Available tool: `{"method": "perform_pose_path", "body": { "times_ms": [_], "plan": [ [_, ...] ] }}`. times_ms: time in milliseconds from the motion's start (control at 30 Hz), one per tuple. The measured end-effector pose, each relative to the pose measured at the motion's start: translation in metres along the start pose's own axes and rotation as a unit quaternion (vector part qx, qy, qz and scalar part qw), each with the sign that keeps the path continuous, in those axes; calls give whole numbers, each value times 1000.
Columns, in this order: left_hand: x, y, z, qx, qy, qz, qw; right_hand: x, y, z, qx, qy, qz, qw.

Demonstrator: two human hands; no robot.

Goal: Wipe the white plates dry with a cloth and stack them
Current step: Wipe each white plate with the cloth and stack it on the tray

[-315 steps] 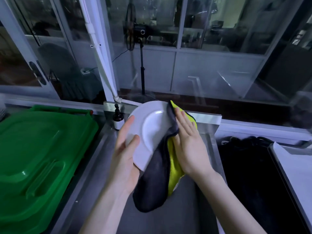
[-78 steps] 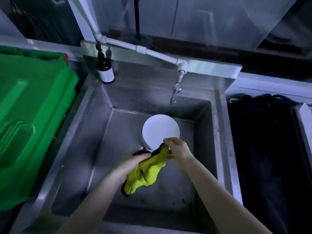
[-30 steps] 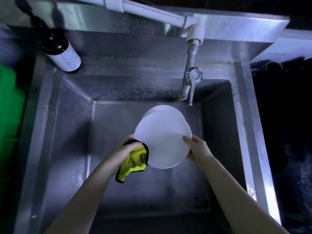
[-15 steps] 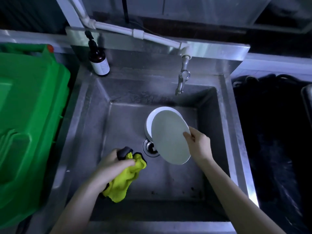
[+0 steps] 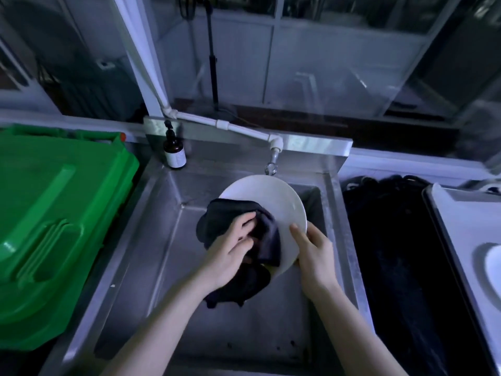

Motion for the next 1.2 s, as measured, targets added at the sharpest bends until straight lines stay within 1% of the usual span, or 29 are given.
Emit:
{"method": "perform_pose_path", "body": {
  "times_ms": [33, 67, 133, 167, 200, 233, 333, 433, 500, 533, 600, 667, 700, 800, 833, 867, 933, 1000, 1100, 1133, 1200],
  "plan": [
    [-7, 4, -2, -25, 68, 45, 996, 7, 1, -5, -13, 15, 1, 1000],
    [-17, 6, -5, -51, 149, 95, 983, 13, 2, -11, -28, 28, 3, 999],
    [-34, 8, 0, -104, 288, 193, 932, 23, 4, -20, -52, 49, -3, 997],
    [-41, 6, 9, -119, 330, 232, 907, 27, 5, -23, -62, 58, -7, 996],
    [-45, 4, 20, -123, 345, 259, 894, 32, 6, -25, -72, 67, -11, 995],
    [-48, 2, 32, -120, 339, 271, 893, 37, 8, -27, -79, 74, -14, 994],
    [-54, 2, 61, -103, 274, 266, 918, 52, 10, -30, -67, 72, -46, 994],
    [-71, 20, 65, -138, 244, 233, 931, 57, 5, -32, -69, 48, -77, 993],
    [-83, 32, 57, -168, 247, 200, 933, 60, 1, -35, -89, 40, -83, 992],
    [-88, 34, 53, -179, 251, 200, 930, 64, 1, -37, -96, 44, -84, 991],
    [-92, 27, 48, -197, 260, 238, 915, 75, 8, -45, -118, 62, -79, 988],
    [-91, 13, 49, -186, 248, 276, 910, 85, 18, -54, -134, 87, -76, 984],
    [-91, 6, 55, -171, 245, 282, 912, 87, 22, -56, -134, 96, -74, 984],
    [-95, 2, 77, -126, 238, 273, 924, 83, 22, -53, -113, 98, -69, 986],
    [-99, 6, 81, -116, 241, 269, 925, 79, 19, -49, -100, 100, -68, 988],
    [-104, 11, 84, -107, 268, 269, 919, 75, 16, -47, -89, 101, -66, 989],
    [-109, 23, 83, -105, 366, 271, 884, 69, 11, -46, -84, 100, -55, 990],
    [-106, 38, 66, -119, 438, 238, 859, 73, 11, -51, -91, 106, -52, 989],
    [-90, 40, 44, -120, 470, 188, 854, 91, 19, -66, -126, 125, -64, 982],
    [-85, 34, 45, -112, 463, 187, 859, 96, 23, -70, -133, 131, -65, 980],
    [-80, 14, 58, -93, 441, 211, 867, 102, 28, -71, -139, 121, -70, 980]
  ]
}}
Point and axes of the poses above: each hand's wrist, its own y-axis towards the middle knuckle, its own z-axis out of the palm, x = y × z, the point moved 7 cm from there along y, towards the middle knuckle, and after that the axes turned 9 degrees about -x, right-handed, at the moved point
